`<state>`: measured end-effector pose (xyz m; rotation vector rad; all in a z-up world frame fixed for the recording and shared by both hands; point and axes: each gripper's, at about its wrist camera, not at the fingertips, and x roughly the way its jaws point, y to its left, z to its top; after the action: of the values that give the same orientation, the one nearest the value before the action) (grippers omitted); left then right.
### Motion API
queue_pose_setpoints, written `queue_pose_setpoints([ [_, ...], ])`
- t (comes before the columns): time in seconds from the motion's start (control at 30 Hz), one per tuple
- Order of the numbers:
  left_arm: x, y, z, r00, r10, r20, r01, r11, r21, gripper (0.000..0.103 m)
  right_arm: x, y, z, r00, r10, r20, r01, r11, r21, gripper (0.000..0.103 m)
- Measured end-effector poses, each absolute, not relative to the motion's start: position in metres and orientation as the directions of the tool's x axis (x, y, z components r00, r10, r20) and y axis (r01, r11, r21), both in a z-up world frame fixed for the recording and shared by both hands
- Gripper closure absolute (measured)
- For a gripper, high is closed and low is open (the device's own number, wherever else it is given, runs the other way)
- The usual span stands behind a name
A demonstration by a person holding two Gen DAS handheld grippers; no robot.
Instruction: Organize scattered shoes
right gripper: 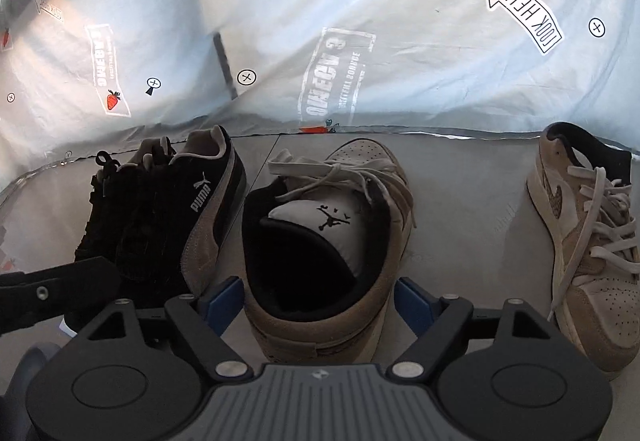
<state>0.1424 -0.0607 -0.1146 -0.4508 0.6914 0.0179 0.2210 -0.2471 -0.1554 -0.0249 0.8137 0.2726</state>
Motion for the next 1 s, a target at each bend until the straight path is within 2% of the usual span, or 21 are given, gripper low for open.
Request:
queue_pose_setpoints([
  [0.23,0.138,-0.061,-0.113,0.776,-0.148,-0.613,-0.153,0.899,-0.411,0.059,0.213,-0.251,-0.162,0.649,0.236,-0.723,-0.313,0.949,0.029,0.024],
  [0.33,0.135,-0.065,-0.108,0.786,-0.157,-0.598,-0.126,0.907,-0.403,0.059,0.212,-0.262,-0.166,0.661,0.248,-0.708,-0.306,0.951,0.048,0.024],
  [0.43,0.133,-0.064,-0.108,0.786,-0.157,-0.599,-0.126,0.907,-0.402,0.059,0.211,-0.272,-0.163,0.687,0.191,-0.701,-0.268,0.964,0.000,0.027],
  [0.57,0.132,-0.060,-0.111,0.781,-0.145,-0.607,-0.149,0.901,-0.408,0.059,0.224,-0.304,-0.161,0.702,0.107,-0.704,-0.147,0.989,0.004,0.026],
  [0.7,0.134,-0.063,-0.111,0.780,-0.152,-0.607,-0.141,0.903,-0.406,0.059,0.250,-0.338,-0.161,0.708,-0.062,-0.703,-0.011,0.995,-0.099,0.030],
  [0.77,0.134,-0.065,-0.111,0.779,-0.155,-0.607,-0.134,0.906,-0.402,0.059,0.260,-0.358,-0.157,0.695,-0.045,-0.718,0.053,0.999,-0.012,0.030],
  [0.83,0.136,-0.066,-0.112,0.775,-0.158,-0.612,-0.134,0.905,-0.404,0.059,0.256,-0.364,-0.149,0.713,0.035,-0.700,0.064,0.991,0.114,0.030],
  [1.0,0.134,-0.067,-0.112,0.770,-0.156,-0.618,-0.130,0.911,-0.392,0.059,0.250,-0.338,-0.151,0.716,0.153,-0.682,0.027,0.969,0.246,0.030],
])
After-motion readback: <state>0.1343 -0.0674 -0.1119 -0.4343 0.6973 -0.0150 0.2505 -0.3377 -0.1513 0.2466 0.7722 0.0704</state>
